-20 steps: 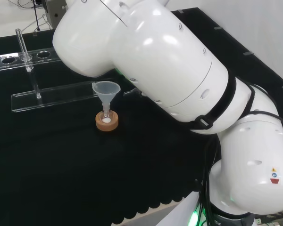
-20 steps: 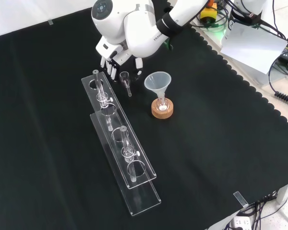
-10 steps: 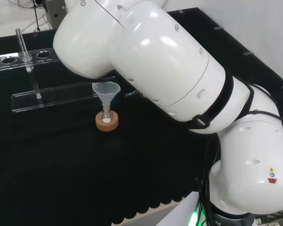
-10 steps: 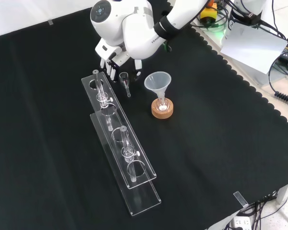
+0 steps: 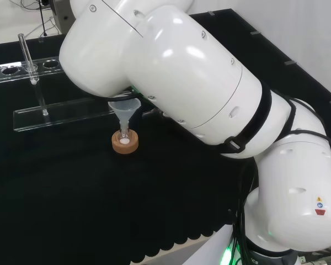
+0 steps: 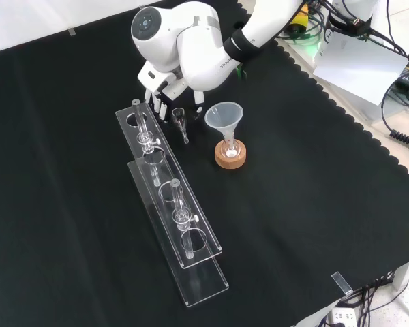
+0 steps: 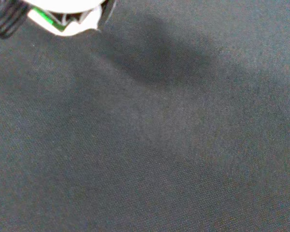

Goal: Put the weighing funnel back on the table.

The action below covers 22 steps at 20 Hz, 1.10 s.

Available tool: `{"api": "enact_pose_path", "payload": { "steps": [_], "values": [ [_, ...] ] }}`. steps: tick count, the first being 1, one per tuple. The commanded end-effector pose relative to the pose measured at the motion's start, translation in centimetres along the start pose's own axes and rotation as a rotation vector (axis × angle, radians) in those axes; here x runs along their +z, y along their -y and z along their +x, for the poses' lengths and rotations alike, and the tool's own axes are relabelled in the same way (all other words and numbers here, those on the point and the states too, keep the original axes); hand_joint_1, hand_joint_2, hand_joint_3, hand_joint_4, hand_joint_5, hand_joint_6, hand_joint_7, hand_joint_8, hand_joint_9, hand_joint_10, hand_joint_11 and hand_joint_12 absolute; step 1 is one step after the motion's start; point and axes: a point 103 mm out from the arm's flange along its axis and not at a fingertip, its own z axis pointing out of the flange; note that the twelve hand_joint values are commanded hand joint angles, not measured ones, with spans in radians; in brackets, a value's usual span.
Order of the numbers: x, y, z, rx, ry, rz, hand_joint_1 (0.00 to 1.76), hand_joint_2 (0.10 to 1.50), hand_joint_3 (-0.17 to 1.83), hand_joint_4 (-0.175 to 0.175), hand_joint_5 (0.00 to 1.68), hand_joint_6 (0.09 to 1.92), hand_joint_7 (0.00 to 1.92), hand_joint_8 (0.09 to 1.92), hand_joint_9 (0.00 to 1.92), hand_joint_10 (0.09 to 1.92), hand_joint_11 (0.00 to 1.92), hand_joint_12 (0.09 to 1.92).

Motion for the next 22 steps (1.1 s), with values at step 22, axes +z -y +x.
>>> {"api": "enact_pose_path", "payload": {
  "steps": [22],
  "values": [
    [1.0, -0.4, 0.2, 0.028, -0.007, 0.027, 1.11, 0.6, 0.85, 0.175, 1.18, 0.94, 0.95, 0.65, 1.19, 0.3, 0.83, 1.05]
  ]
}}
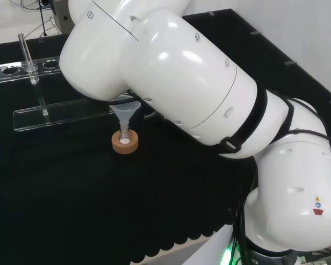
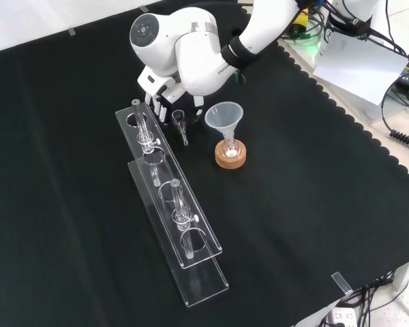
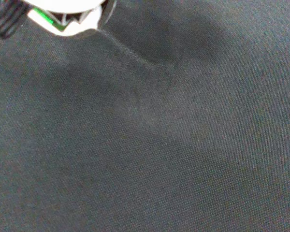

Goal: Put the weighing funnel back on the table.

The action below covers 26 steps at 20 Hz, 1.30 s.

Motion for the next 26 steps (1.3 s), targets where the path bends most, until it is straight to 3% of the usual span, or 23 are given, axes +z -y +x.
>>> {"api": "enact_pose_path", "payload": {
  "steps": [1, 12, 17, 19, 21, 22, 24, 26],
  "values": [
    [0.1, -0.1, 0.2, 0.012, -0.006, 0.005, 1.11, 0.6, 0.85, 0.175, 1.18, 0.94, 0.95, 0.65, 1.19, 0.3, 0.83, 1.05],
    [0.3, -0.2, 0.0, -0.008, 0.007, 0.008, 1.1, 0.63, 0.8, 0.175, 1.16, 0.93, 0.93, 0.66, 1.19, 0.3, 0.83, 1.05],
    [1.0, -0.2, -1.2, -0.019, 0.003, 0.01, 1.06, 0.84, 0.45, 0.175, 1.09, 0.91, 0.84, 0.7, 1.15, 0.31, 0.81, 1.06],
    [0.4, -0.3, 0.2, -0.014, 0.024, 0.017, 1.05, 0.94, 0.26, 0.175, 1.05, 0.92, 0.81, 0.71, 1.13, 0.33, 0.8, 1.07],
    [0.4, -0.3, 0.4, -0.012, 0.025, 0.019, 1.02, 0.88, 0.28, 0.056, 0.95, 0.85, 0.78, 0.71, 1.1, 0.34, 0.78, 1.07],
    [0.4, -0.2, 0.3, -0.011, 0.024, 0.018, 1.01, 0.81, 0.39, 0.02, 0.92, 0.84, 0.77, 0.71, 1.09, 0.34, 0.78, 1.07],
    [0.7, 0.0, -0.2, -0.011, 0.021, 0.016, 1.01, 0.7, 0.59, -0.017, 0.85, 0.83, 0.74, 0.71, 1.07, 0.36, 0.76, 1.08],
    [1.0, 0.3, -0.8, -0.01, 0.009, 0.017, 1.0, 0.66, 0.67, -0.029, 0.78, 0.82, 0.71, 0.72, 1.04, 0.36, 0.74, 1.1]
  ]
}}
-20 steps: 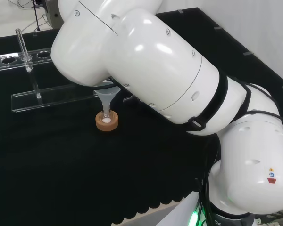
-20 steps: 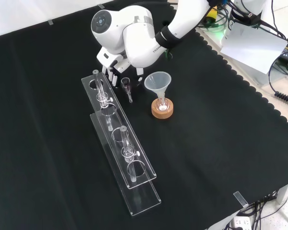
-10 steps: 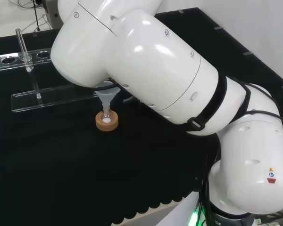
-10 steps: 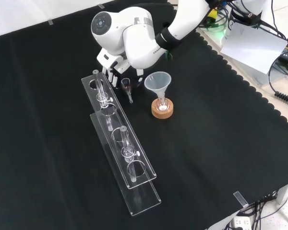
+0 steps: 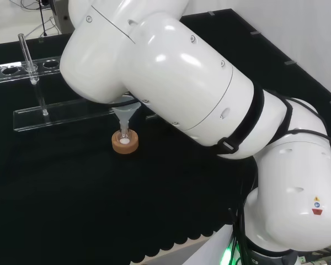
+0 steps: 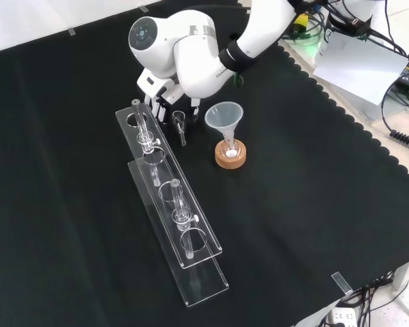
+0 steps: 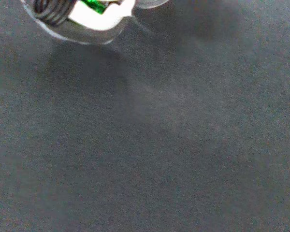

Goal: Put the weighing funnel back on the table.

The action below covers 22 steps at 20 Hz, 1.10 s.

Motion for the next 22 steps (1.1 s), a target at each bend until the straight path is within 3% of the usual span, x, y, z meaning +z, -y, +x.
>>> {"api": "enact_pose_path", "payload": {
  "steps": [1, 3, 5, 8, 11, 22],
  "values": [
    [0.6, 0.6, -0.9, 0.007, -0.007, 0.006, 1.0, 0.64, 0.69, -0.029, 0.74, 0.82, 0.68, 0.72, 1.0, 0.37, 0.71, 1.11],
    [0.0, 0.5, 0.3, 0.007, 0.004, 0.019, 0.99, 0.62, 0.71, -0.027, 0.65, 0.8, 0.62, 0.73, 0.93, 0.39, 0.63, 1.16],
    [0.1, 0.7, -0.2, 0.008, -0.003, 0.03, 0.97, 0.6, 0.72, -0.026, 0.54, 0.72, 0.54, 0.73, 0.84, 0.44, 0.53, 1.21],
    [-0.1, 1.3, -0.9, 0.01, -0.003, 0.032, 0.94, 0.57, 0.72, -0.03, 0.39, 0.44, 0.34, 0.7, 0.6, 0.54, 0.33, 1.3],
    [-0.7, 1.8, -0.8, 0.015, 0.0, 0.023, 0.91, 0.56, 0.71, -0.033, 0.33, 0.22, 0.22, 0.67, 0.47, 0.61, 0.22, 1.35],
    [-4.5, 5.1, -1.5, 0.043, -0.025, -0.063, 0.87, 0.56, 0.69, -0.032, 0.31, 0.1, 0.19, 0.66, 0.39, 0.63, 0.16, 1.37]
  ]
}}
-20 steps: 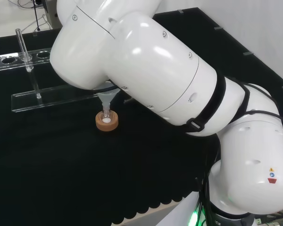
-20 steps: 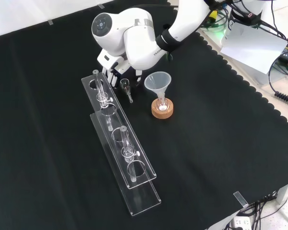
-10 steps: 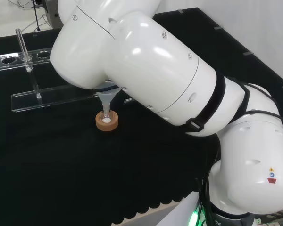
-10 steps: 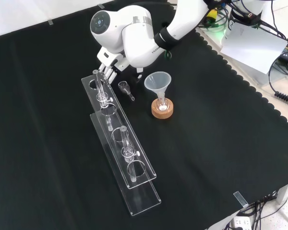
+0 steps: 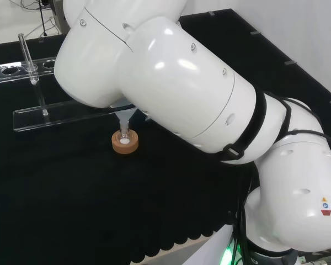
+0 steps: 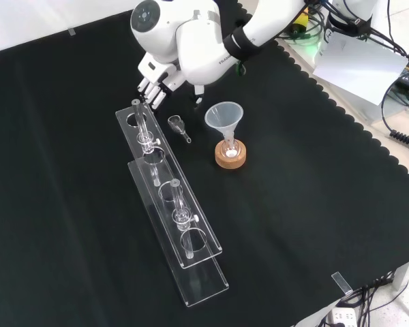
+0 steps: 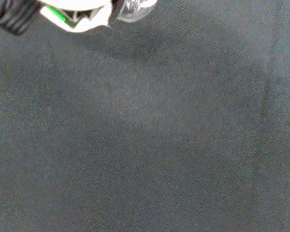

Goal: Put the weighing funnel back on the table.

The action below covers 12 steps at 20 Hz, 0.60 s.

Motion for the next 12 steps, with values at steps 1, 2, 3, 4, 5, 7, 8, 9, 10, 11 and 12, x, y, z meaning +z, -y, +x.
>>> {"api": "enact_pose_path", "payload": {
  "steps": [1, 2, 3, 4, 5, 7, 8, 9, 10, 11, 12],
  "values": [
    [-2.5, 2.5, -0.1, 0.016, -0.025, -0.061, 0.87, 0.56, 0.69, -0.032, 0.32, 0.09, 0.21, 0.65, 0.4, 0.62, 0.17, 1.37],
    [-3.0, 2.9, -0.1, 0.019, -0.028, -0.07, 0.87, 0.56, 0.69, -0.032, 0.33, 0.09, 0.23, 0.65, 0.41, 0.62, 0.17, 1.37],
    [-3.4, 3.2, -0.1, 0.022, -0.033, -0.08, 0.86, 0.57, 0.69, -0.032, 0.33, 0.09, 0.24, 0.65, 0.42, 0.62, 0.18, 1.37],
    [-3.8, 3.5, 0.0, 0.035, -0.039, -0.085, 0.86, 0.57, 0.69, -0.032, 0.34, 0.09, 0.25, 0.65, 0.43, 0.62, 0.19, 1.37],
    [-4.1, 3.8, 0.0, 0.037, -0.039, -0.091, 0.86, 0.57, 0.69, -0.032, 0.34, 0.09, 0.26, 0.65, 0.43, 0.62, 0.19, 1.37],
    [-4.8, 4.4, 0.0, 0.038, -0.035, -0.102, 0.86, 0.57, 0.69, -0.032, 0.35, 0.09, 0.27, 0.64, 0.45, 0.62, 0.2, 1.37],
    [-5.1, 4.7, 0.0, 0.038, -0.033, -0.106, 0.86, 0.57, 0.68, -0.032, 0.36, 0.09, 0.27, 0.63, 0.45, 0.61, 0.21, 1.37],
    [-5.4, 5.0, 0.0, 0.039, -0.035, -0.111, 0.86, 0.57, 0.68, -0.032, 0.36, 0.09, 0.28, 0.63, 0.45, 0.61, 0.21, 1.37],
    [-5.7, 5.3, -0.1, 0.042, -0.038, -0.114, 0.86, 0.57, 0.68, -0.031, 0.37, 0.09, 0.28, 0.63, 0.46, 0.61, 0.21, 1.37],
    [-5.9, 5.6, -0.2, 0.044, -0.039, -0.117, 0.86, 0.57, 0.68, -0.031, 0.37, 0.09, 0.29, 0.63, 0.46, 0.61, 0.21, 1.37],
    [-6.2, 5.9, -0.3, 0.048, -0.039, -0.122, 0.86, 0.57, 0.68, -0.031, 0.38, 0.09, 0.29, 0.63, 0.46, 0.61, 0.21, 1.37]
  ]
}}
